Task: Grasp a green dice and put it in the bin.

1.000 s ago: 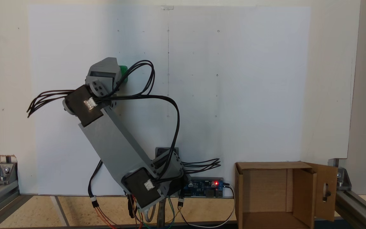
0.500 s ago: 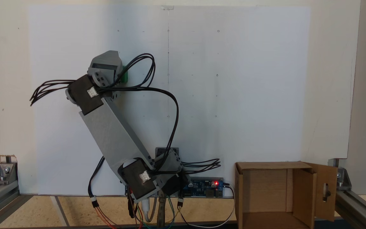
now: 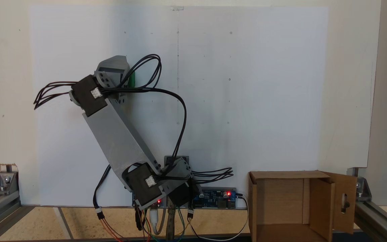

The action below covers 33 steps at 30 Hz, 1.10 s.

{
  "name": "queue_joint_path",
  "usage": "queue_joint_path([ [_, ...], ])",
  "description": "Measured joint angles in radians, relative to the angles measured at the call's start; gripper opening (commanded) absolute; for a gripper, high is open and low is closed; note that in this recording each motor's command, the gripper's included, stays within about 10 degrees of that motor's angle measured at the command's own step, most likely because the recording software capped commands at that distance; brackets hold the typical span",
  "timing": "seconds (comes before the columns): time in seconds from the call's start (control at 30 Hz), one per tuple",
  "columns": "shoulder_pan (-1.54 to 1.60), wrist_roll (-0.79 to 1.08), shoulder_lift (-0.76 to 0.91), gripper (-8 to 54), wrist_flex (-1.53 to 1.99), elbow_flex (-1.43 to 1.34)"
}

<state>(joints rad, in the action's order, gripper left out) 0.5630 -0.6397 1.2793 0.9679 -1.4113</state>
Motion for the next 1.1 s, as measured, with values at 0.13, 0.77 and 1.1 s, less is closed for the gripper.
queue_joint_path([
  [0.13,-0.002,-0.002,-0.012,43.3,-0.046,-0.060],
  [0.77,0.015,-0.008,-0.058,42.2,-0.135,-0.112],
  [1.1,0.015,-0.008,-0.078,42.2,-0.161,-0.112],
])
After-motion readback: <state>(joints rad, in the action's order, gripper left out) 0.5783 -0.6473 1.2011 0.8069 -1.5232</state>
